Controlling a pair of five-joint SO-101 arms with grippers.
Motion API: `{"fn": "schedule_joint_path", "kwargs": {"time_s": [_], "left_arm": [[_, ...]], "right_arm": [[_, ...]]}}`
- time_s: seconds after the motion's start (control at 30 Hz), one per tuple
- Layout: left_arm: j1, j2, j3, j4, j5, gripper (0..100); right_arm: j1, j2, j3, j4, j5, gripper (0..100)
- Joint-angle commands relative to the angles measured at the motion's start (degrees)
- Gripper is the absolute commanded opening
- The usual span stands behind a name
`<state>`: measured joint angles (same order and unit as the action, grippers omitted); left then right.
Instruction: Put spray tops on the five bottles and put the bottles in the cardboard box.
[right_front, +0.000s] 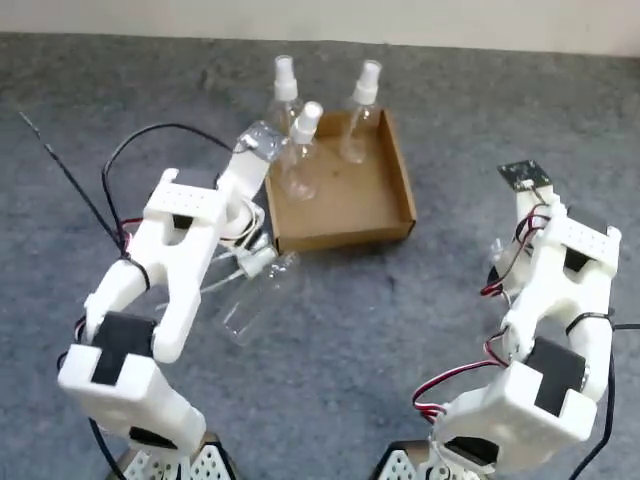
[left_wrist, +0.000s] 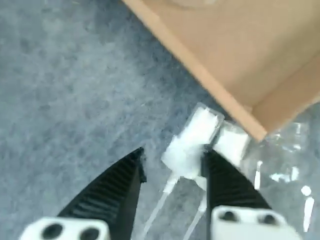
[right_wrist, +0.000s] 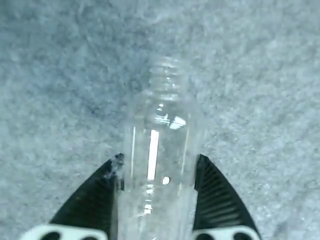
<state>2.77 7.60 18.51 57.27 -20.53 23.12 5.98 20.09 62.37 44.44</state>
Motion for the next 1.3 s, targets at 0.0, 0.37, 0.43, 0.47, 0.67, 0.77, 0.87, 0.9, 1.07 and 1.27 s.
{"fn": "schedule_joint_path", "kwargs": {"time_s": [0.0, 0.37, 0.43, 0.47, 0.67, 0.77, 0.87, 0.9, 1.07, 1.27], "left_arm": [[0.5, 2.5, -0.4, -3.7, -2.9, 14], [-7.5, 4.8, -0.7, -6.7, -2.8, 4], [-8.6, 4.7, -0.6, -6.7, -2.5, 0], [-9.0, 4.7, -0.5, -6.4, -1.5, 0], [-11.8, 4.7, -4.3, 3.7, 11.3, 3], [-11.9, 4.7, -8.0, 7.6, 14.0, 13], [-11.7, 4.9, -12.4, 9.0, 14.0, 16], [-11.7, 5.1, -13.7, 9.0, 14.0, 15], [-11.2, 6.5, -16.5, 7.5, 9.2, 12], [-10.2, 13.6, -17.2, 4.6, 5.7, 12]], "right_arm": [[0.7, 0.5, 0.7, -0.6, 0.8, 4.9], [0.7, 0.5, 1.0, -0.7, 0.9, 4.9], [0.7, 0.5, 1.2, -0.5, 0.8, 4.9], [0.7, 0.5, 1.2, -0.5, 0.8, 4.9], [0.9, 0.3, 1.2, -0.5, -4.5, 4.9], [0.7, 0.2, 1.2, -0.4, -4.7, 4.9], [0.7, 0.2, 1.3, -0.4, -4.7, 5.0], [0.8, 0.2, 1.3, -0.4, -4.7, 5.7], [0.9, 0.2, 1.2, 3.2, -4.6, 14.3], [0.7, 0.2, 0.8, 4.0, -4.5, 15.2]]}}
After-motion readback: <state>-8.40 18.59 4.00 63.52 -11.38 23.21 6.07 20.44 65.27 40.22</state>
